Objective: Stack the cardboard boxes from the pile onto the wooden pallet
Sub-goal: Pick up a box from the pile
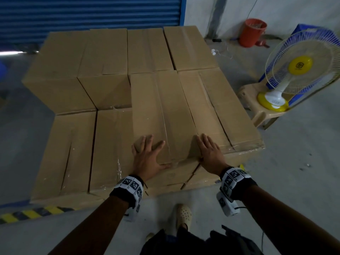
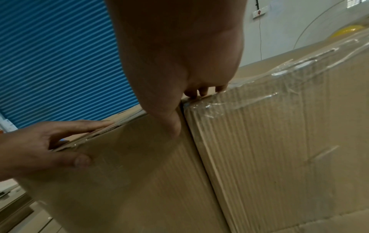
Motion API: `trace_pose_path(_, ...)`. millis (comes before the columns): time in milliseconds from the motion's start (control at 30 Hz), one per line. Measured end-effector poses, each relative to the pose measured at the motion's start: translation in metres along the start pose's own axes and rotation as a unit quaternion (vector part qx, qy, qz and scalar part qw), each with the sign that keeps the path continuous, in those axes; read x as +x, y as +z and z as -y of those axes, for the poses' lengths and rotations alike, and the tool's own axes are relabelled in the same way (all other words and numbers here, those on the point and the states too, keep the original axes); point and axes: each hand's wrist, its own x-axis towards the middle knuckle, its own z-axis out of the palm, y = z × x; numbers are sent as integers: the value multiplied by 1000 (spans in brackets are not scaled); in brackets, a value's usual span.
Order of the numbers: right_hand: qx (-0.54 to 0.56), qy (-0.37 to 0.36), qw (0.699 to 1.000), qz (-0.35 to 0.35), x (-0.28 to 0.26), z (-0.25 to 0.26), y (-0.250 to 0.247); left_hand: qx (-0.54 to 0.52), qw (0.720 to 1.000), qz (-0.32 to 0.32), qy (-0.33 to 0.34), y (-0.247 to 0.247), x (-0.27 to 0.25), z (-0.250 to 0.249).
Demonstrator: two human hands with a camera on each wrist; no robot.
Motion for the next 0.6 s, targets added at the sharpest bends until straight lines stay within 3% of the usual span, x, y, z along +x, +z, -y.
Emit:
trace_pose_path(400, 7, 17, 1000, -6, 2, 5, 1, 9, 1000, 0, -9, 4, 0, 1)
trace_pose_path(600, 41, 13, 999, 22, 10, 7, -15, -58, 997, 50, 6, -6, 4, 6)
